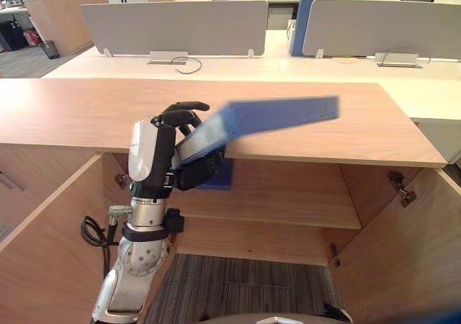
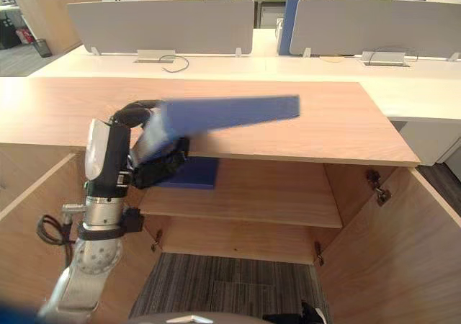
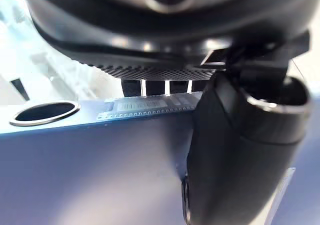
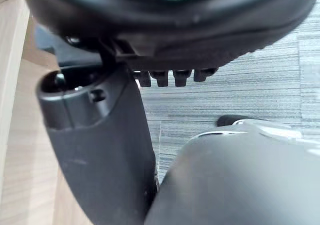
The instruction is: Walk over to the cabinet, pick up the folder, carry it to the office cabinet, place the folder inside the office cabinet, then close the office cabinet door
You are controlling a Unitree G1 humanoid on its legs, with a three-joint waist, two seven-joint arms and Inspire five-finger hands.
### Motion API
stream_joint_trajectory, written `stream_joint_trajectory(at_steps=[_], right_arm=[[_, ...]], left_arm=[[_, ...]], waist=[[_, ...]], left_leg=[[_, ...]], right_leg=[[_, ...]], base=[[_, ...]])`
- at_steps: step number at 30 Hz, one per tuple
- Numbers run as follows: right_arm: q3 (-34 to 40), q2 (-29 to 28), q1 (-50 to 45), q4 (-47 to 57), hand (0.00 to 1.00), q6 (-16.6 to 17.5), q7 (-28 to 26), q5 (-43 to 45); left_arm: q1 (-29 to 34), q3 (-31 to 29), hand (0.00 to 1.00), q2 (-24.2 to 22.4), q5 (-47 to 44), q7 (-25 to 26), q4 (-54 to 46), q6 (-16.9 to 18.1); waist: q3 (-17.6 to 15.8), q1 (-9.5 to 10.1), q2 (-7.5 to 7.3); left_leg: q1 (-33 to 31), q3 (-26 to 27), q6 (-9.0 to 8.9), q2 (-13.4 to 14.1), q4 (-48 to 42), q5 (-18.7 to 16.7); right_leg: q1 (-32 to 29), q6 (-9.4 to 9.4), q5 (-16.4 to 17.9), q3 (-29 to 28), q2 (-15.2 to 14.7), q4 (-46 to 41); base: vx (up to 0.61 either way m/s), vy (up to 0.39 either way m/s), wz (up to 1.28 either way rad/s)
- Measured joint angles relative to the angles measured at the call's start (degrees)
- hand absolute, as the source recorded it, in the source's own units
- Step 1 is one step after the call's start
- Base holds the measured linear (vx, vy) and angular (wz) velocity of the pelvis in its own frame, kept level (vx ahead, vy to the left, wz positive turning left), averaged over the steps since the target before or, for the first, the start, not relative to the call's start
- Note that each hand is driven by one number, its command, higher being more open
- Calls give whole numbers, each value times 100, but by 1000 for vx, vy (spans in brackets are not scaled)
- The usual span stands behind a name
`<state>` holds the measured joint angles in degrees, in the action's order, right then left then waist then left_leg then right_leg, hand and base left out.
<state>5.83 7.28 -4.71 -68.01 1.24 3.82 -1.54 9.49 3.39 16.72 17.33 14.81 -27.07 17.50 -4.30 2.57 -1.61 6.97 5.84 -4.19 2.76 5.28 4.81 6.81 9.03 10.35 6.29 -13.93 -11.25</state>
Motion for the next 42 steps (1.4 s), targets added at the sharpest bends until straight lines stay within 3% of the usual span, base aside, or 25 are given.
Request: stream_joint_trajectory(at_steps=[2, 7, 8, 11, 13, 18, 23, 26, 29, 35, 42], right_arm=[[43, -10, -198, 310, 100, -6, 7, 263], [-41, -394, -1758, 3474, 100, 191, -153, 1678], [-37, -579, -2110, 4154, 100, 316, -390, 2423], [-85, -1033, -2986, 5672, 100, 479, -795, 3395], [-108, -1289, -3463, 6837, 100, 481, -808, 3462], [-182, -1340, -3337, 9192, 100, 802, -447, 2090], [-257, -1320, -2735, 9898, 100, 902, 30, 1028], [-274, -1032, -2237, 9931, 100, 900, 241, 806], [-421, -563, -1155, 10013, 100, 931, 446, 608], [-1198, -42, 316, 10020, 100, 1325, 445, 834], [-1375, 471, 435, 9691, 100, 1330, 83, 1771]], left_arm=[[133, -88, 0, -148, -1109, -243, -83, 22], [667, -1277, 0, -1018, -3735, -765, -337, 100], [767, -1507, 0, -1190, -4383, -863, -387, 140], [1027, -1599, 0, -1350, -5211, -955, -556, 248], [1251, -1581, 0, -1425, -5388, -1042, -666, 250], [1471, -1286, 0, -1536, -5566, -1212, -777, 211], [1307, -905, 0, -1534, -5781, -1437, -648, 169], [977, -689, 0, -1436, -5776, -1609, -246, 94], [633, -402, 0, -1243, -5690, -1741, 238, -36], [266, 99, 0, -811, -5405, -2017, 542, -184], [79, 493, 0, -454, -5073, -2197, 804, -192]], waist=[[6, -18, 10], [-30, -231, -44], [-47, -293, -90], [-50, -340, -219], [-34, -365, -246], [-75, -519, -187], [-168, -621, -36], [-164, -621, 60], [-144, -618, 93], [-109, -541, 144], [84, -438, 190]], left_leg=[[-12, 49, 8, 2, 0, -4], [-34, 399, 27, 58, -26, -36], [-14, 484, 20, 84, -27, -66], [1, 629, -4, 111, -28, -133], [6, 759, 5, 108, -29, -160], [73, 1200, 16, 94, -50, -238], [176, 1439, 28, 92, -98, -324], [199, 1456, 34, 83, -113, -343], [222, 1455, 34, 84, -135, -343], [233, 1391, 42, 71, -192, -337], [288, 1236, 87, 4, -161, -304]], right_leg=[[-60, -1, 1, -52, 2, -31], [-389, -11, -5, -443, 64, -175], [-429, -23, -19, -530, 97, -175], [-518, -27, -30, -681, 140, -173], [-600, -12, -43, -814, 149, -181], [-808, 56, -147, -1272, 193, -151], [-824, 106, -209, -1510, 224, -122], [-793, 127, -227, -1537, 219, -105], [-775, 133, -227, -1548, 219, -142], [-714, 161, -210, -1500, 189, -193], [-572, 196, -180, -1343, 96, -191]], base=[[-42, -4, -14], [-24, 7, -37], [-26, 6, -29], [-21, 6, -27], [3, 28, -40], [-3, 44, -45], [-4, 18, -26], [-13, 4, -5], [-31, -15, 0], [-21, -12, 5], [-18, -5, 11]])
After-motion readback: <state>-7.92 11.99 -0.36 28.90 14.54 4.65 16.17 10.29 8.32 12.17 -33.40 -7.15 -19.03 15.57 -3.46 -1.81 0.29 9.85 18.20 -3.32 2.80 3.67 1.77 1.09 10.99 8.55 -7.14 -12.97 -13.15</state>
